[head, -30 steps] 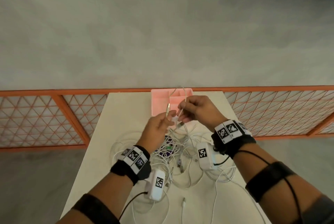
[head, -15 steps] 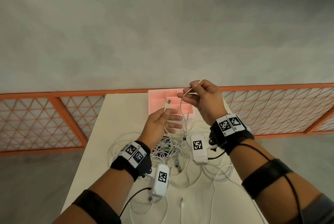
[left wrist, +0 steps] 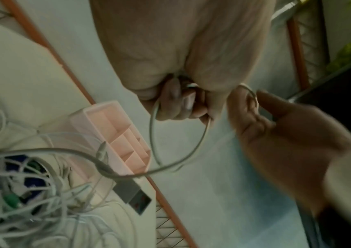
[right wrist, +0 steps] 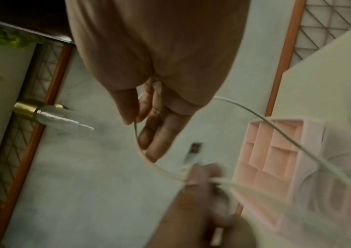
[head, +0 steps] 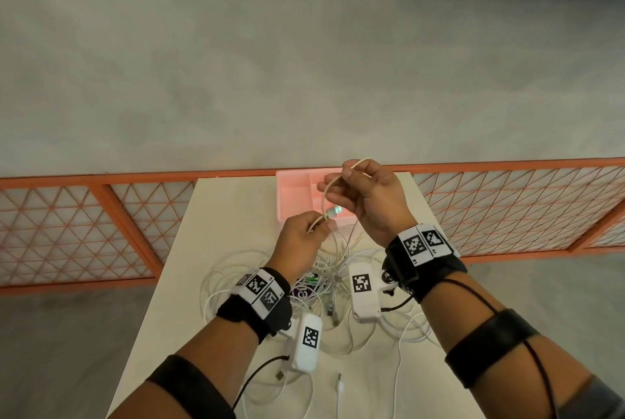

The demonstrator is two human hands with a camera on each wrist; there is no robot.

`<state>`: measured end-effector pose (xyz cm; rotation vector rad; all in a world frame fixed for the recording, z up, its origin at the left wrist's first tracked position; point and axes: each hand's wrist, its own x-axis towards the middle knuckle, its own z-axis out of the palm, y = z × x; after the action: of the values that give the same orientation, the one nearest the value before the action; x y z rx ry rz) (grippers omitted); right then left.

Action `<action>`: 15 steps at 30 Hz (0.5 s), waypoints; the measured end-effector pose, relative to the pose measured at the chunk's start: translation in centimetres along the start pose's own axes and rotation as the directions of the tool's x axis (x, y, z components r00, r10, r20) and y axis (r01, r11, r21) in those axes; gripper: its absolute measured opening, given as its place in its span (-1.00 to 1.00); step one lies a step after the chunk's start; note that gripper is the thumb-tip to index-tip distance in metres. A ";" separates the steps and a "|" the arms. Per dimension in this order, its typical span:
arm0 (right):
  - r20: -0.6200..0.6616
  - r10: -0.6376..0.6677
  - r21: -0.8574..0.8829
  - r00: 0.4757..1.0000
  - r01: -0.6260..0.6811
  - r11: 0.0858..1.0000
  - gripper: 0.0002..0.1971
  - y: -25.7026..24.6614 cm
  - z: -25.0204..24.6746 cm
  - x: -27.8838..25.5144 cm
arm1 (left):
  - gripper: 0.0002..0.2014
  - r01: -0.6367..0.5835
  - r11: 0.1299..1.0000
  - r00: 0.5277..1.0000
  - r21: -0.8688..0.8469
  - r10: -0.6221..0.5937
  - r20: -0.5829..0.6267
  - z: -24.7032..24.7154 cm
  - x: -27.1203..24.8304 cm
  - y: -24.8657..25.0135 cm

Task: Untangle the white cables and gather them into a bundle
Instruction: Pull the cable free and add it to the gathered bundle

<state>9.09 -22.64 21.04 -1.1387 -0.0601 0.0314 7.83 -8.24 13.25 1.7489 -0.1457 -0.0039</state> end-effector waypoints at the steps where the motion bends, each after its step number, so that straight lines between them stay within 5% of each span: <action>1: -0.007 -0.028 -0.105 1.000 0.028 0.994 -0.98 0.5 -0.3 -0.1 | -0.82 0.033 0.997 0.999 -0.075 -0.035 -0.029 -0.3 0.1 0.2; 5: 0.114 0.049 -0.550 0.992 0.022 0.835 -0.85 4.3 -1.9 -1.6 | -0.85 0.079 0.925 0.990 -0.373 -0.116 -0.079 -1.8 0.8 2.3; 8: 0.168 0.158 -0.616 0.973 -0.022 0.787 -0.83 6.8 -2.2 -2.7 | -0.85 0.053 0.930 0.992 -0.364 -0.089 -0.084 -2.5 1.3 3.2; 15: 0.066 -0.129 -0.670 0.989 0.140 0.729 -0.89 6.7 -3.2 -1.4 | -0.77 0.045 0.964 0.970 -0.262 -0.105 -0.220 -3.6 1.3 1.7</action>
<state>7.92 -22.80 13.60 -1.8697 -0.1795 -0.1243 9.30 -5.09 15.65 1.4826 0.0908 0.1215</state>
